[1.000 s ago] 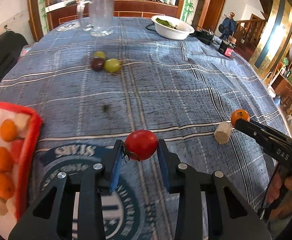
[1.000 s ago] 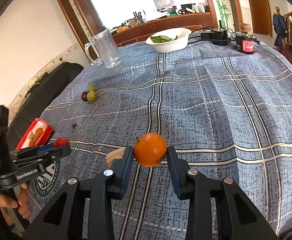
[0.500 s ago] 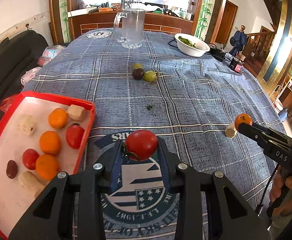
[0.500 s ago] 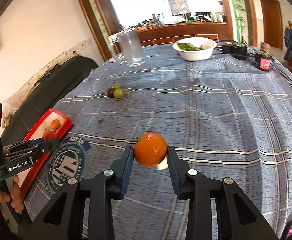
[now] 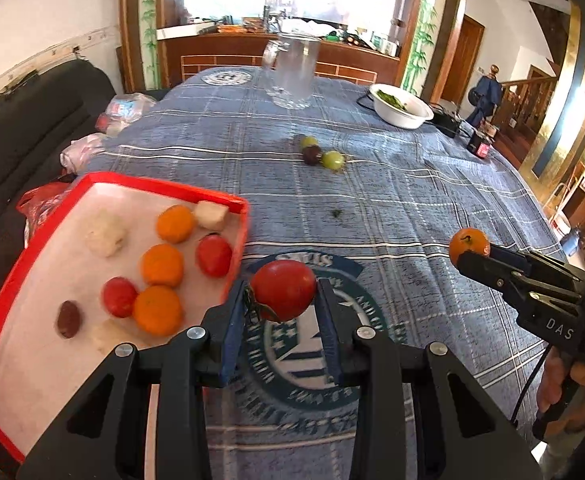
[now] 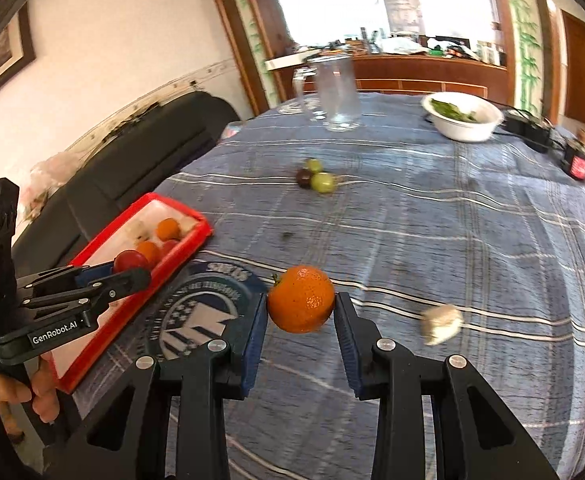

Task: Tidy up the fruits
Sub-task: 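Carry the tomato into the red tray and open the left gripper while the right releases the orange there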

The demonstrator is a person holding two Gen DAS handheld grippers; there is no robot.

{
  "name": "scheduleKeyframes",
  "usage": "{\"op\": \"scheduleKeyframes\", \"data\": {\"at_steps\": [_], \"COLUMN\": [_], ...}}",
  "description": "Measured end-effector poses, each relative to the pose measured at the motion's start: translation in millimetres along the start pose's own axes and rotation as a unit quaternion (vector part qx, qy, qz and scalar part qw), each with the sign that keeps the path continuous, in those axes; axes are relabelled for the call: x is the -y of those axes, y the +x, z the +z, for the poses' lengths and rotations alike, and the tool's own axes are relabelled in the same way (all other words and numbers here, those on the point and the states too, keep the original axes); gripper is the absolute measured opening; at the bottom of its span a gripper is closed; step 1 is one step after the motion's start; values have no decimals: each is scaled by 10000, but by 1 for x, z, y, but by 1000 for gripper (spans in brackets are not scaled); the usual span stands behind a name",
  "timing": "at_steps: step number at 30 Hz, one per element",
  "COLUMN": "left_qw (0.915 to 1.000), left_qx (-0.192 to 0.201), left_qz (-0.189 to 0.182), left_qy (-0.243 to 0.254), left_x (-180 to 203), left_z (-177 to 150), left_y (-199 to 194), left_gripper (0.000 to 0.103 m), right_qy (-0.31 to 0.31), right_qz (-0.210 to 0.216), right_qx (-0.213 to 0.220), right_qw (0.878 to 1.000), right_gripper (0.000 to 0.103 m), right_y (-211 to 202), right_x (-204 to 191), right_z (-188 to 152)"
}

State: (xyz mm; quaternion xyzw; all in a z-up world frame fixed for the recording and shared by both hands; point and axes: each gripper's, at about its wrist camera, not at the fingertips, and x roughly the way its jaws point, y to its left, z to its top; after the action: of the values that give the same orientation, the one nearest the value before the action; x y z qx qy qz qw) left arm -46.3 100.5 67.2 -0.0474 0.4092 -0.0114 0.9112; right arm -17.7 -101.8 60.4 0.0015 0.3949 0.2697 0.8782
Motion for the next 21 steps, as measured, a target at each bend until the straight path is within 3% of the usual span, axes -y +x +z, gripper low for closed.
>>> {"op": "scheduleKeyframes", "data": {"at_steps": [10, 21], "left_qw": [9965, 9928], "left_qx": [83, -72], "left_qz": [403, 537], "left_qy": [-730, -1067], "left_x": [-77, -117], "left_z": [-17, -40], "left_y": [-34, -32], "left_gripper": [32, 32], "right_qy": [-510, -914], "right_qz": [495, 985], "right_qx": [-130, -452], "right_qw": [9974, 9899], "right_gripper": [35, 34], "right_y": [20, 51], "right_x": [-66, -126], "right_z": [10, 22]}}
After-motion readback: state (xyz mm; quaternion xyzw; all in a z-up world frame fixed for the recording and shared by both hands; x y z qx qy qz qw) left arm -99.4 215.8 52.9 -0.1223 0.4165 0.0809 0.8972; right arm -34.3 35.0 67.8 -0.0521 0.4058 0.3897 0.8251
